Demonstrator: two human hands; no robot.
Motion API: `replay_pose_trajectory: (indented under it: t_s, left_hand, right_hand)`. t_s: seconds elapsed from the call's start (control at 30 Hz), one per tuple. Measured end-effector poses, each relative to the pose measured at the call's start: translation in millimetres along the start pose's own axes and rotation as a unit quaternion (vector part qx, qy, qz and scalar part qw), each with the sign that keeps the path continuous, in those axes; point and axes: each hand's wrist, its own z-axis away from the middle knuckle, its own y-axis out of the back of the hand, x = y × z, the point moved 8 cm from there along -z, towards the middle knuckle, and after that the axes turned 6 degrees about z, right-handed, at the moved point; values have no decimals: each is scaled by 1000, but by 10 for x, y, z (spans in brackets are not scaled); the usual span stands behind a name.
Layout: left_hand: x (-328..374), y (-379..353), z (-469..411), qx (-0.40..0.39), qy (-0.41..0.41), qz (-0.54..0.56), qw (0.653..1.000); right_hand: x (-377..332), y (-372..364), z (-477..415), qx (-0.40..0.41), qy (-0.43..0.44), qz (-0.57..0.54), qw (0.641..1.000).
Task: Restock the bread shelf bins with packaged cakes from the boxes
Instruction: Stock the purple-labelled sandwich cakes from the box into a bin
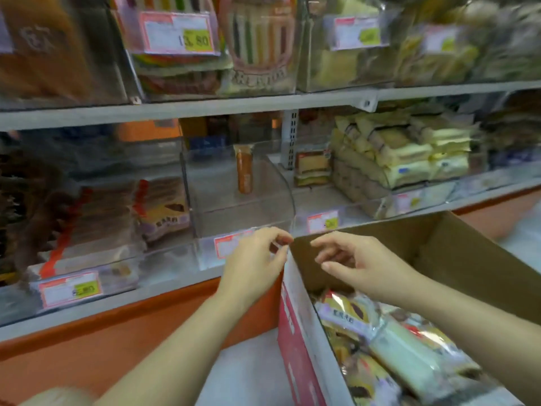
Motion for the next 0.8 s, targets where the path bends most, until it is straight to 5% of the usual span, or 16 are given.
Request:
replay_pose_trajectory:
  t_s: [0.2,0.33,0.47,0.6,0.8]
  left_hand:
    - [15,-616,57,-99,-42,-18,994]
    - [-31,-777,57,-124,-57,-32,990]
    - [-29,-852,-17,-124,-56,-42,990]
    - [-33,-899,-25,-121,-60,-23,991]
    - [-58,-914,13,-118,-57,-20,991]
  right_hand:
    - [1257,-176,274,-145,-158,86,973]
    - [1902,-503,358,-303,-208,231,901]
    - [2347,-792,453,-382,-296,213,849]
    - [2504,-941,508,-415,-337,202,820]
    - [2598,-972,567,-369,-369,166,836]
